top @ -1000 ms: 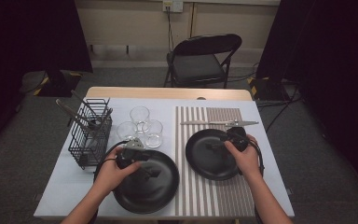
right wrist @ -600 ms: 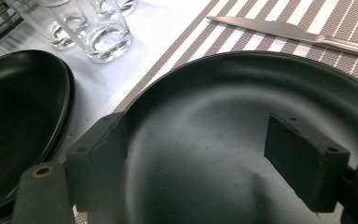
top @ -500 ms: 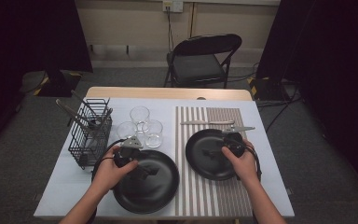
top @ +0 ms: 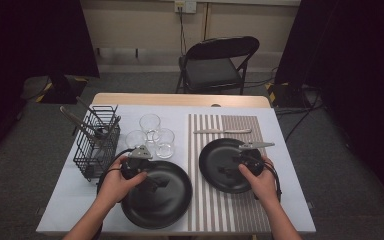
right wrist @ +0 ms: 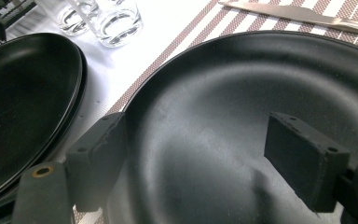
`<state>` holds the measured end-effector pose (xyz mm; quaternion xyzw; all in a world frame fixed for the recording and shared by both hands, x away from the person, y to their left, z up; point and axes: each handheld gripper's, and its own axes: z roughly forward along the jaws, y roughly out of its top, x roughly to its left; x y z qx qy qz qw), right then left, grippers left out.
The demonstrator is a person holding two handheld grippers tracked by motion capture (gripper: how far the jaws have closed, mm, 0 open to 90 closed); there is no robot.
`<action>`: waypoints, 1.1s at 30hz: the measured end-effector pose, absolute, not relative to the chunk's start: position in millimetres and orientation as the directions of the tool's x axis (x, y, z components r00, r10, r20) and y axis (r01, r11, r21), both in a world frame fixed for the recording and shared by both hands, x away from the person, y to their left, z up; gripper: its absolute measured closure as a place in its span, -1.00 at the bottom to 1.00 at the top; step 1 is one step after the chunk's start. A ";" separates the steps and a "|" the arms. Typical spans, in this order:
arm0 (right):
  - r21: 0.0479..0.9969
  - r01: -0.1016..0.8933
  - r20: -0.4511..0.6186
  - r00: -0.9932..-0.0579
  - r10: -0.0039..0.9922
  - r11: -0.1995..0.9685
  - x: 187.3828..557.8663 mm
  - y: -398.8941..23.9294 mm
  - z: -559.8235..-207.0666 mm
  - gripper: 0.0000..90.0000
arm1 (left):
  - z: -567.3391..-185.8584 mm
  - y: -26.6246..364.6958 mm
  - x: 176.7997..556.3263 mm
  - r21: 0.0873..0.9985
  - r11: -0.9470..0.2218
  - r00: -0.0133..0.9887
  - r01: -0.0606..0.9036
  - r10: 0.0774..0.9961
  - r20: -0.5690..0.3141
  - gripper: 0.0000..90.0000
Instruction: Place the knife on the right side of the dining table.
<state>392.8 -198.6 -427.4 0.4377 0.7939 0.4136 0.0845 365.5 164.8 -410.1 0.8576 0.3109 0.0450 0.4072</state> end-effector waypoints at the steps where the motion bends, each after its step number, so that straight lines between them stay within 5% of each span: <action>1: 0.731 0.624 0.227 -0.605 0.763 0.277 391.8 -199.7 -428.0 -0.55 | -410.1 165.0 365.8 0.727 -0.476 0.804 0.495 0.569 -0.176 -0.62; 33: 0.729 0.601 0.206 -0.648 0.734 0.326 372.0 -204.5 -428.4 -0.54 | -392.6 181.0 358.9 0.724 -0.454 0.783 0.518 0.593 -0.188 -0.58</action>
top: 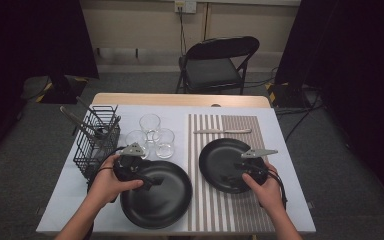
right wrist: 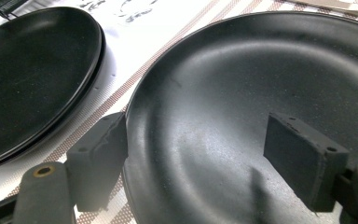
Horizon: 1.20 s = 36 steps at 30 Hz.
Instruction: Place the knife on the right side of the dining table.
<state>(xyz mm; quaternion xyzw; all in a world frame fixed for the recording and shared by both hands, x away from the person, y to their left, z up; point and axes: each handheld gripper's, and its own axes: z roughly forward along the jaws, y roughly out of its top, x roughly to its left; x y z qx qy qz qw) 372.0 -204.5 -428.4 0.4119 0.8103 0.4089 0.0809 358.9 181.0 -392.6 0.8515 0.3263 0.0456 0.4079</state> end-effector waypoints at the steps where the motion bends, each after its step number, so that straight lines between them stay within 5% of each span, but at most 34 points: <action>1: 0.731 0.599 0.205 -0.649 0.732 0.326 372.0 -204.2 -428.3 -0.54 | -390.3 182.6 358.6 0.725 -0.456 0.784 0.516 0.592 -0.186 -0.58; 36: 0.734 0.603 0.210 -0.638 0.741 0.312 371.1 -212.2 -426.5 -0.53 | -330.7 242.4 354.4 0.719 -0.452 0.746 0.528 0.651 -0.139 -0.46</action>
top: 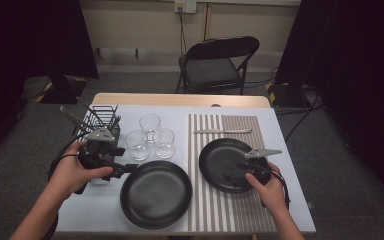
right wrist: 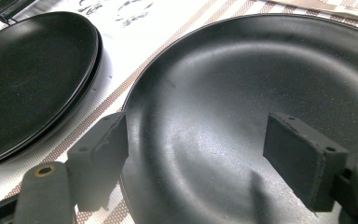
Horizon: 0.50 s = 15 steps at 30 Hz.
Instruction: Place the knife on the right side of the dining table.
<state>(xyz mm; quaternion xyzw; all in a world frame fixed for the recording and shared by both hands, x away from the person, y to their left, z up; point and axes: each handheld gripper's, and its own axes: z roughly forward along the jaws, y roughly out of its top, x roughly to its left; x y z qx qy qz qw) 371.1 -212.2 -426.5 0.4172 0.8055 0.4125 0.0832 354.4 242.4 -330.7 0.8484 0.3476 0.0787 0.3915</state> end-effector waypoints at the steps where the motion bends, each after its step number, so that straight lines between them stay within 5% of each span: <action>1: 0.735 0.600 0.209 -0.643 0.737 0.315 371.3 -211.8 -426.8 -0.53 | -329.7 244.6 354.7 0.713 -0.458 0.744 0.531 0.655 -0.133 -0.45; 15: 0.734 0.607 0.214 -0.631 0.745 0.303 371.3 -213.6 -426.6 -0.53 | -320.6 270.0 362.8 0.704 -0.436 0.703 0.561 0.700 -0.127 -0.40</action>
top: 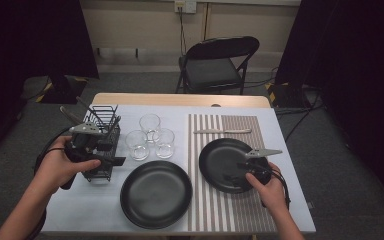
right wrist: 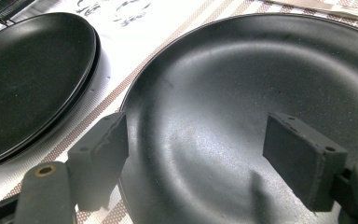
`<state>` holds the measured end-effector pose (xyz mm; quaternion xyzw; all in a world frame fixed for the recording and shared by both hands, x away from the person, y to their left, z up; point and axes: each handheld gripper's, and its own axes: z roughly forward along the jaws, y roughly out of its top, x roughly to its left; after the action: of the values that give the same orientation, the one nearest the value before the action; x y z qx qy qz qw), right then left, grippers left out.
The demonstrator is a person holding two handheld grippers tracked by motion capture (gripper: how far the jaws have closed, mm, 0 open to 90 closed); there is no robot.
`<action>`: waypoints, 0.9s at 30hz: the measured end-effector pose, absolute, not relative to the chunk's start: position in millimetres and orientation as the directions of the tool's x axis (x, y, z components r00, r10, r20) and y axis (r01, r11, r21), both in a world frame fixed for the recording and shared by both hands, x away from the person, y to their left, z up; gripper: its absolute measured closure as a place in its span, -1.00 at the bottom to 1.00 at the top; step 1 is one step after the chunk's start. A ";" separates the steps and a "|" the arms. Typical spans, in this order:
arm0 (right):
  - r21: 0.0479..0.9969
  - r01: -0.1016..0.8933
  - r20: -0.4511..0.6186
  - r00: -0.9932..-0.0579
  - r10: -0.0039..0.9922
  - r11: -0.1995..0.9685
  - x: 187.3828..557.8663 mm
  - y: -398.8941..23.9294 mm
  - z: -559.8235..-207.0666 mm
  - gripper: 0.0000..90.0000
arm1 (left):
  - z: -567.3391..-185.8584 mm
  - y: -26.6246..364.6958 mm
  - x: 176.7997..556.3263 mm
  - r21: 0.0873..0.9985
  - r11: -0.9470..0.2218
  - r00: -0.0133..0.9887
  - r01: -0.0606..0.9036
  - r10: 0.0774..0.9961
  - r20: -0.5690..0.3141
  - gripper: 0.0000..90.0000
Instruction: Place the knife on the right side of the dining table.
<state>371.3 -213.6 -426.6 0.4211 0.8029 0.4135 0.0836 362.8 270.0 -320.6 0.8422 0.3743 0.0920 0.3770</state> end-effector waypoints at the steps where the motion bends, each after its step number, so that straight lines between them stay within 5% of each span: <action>1: 0.735 0.606 0.213 -0.632 0.745 0.304 371.5 -213.8 -426.7 -0.53 | -319.3 271.4 363.2 0.705 -0.432 0.698 0.562 0.706 -0.123 -0.40; 27: 0.735 0.605 0.214 -0.635 0.742 0.306 371.2 -215.3 -425.3 -0.52 | -300.4 292.5 380.5 0.694 -0.423 0.645 0.583 0.760 -0.078 -0.24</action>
<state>371.2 -215.3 -425.3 0.4189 0.8038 0.4142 0.0829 380.5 292.5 -300.4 0.8344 0.4023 0.1247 0.3556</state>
